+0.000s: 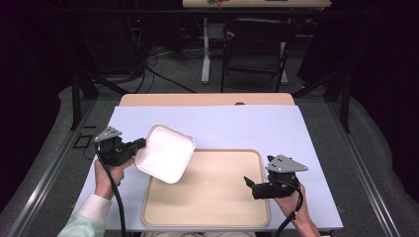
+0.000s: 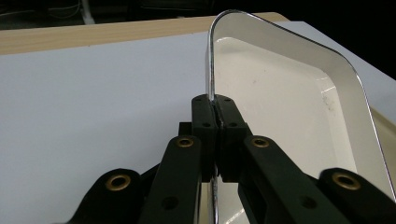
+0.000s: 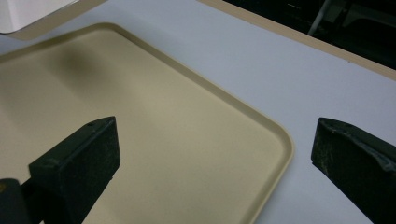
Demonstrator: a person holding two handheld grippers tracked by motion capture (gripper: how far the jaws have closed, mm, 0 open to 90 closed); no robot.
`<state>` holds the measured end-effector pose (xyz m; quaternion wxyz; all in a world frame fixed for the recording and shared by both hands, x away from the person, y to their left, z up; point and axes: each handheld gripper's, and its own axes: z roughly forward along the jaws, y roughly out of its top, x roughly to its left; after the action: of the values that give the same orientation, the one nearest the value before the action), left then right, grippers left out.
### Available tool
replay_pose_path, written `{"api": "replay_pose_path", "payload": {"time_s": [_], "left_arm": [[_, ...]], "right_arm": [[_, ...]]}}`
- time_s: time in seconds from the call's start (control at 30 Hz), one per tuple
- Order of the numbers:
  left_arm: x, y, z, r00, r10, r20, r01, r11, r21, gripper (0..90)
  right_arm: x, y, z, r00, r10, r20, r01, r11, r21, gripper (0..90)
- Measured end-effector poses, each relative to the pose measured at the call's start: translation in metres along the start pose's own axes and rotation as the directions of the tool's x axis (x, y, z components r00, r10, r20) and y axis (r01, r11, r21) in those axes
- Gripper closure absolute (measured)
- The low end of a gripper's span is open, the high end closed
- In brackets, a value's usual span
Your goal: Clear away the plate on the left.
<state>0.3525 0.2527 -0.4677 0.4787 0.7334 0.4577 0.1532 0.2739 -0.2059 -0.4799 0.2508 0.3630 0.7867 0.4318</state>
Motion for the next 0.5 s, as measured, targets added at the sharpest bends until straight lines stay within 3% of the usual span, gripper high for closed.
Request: {"api": "replay_pose_path", "payload": {"time_s": [0.5], "left_arm": [[-0.027,0.002,0.018,0.998,0.028,0.057,-0.028,0.9996,-0.006,88.5]], "right_arm": [[0.016,0.016,0.025,0.9975,-0.019,-0.068,0.019,1.0,0.005,1.0]]}}
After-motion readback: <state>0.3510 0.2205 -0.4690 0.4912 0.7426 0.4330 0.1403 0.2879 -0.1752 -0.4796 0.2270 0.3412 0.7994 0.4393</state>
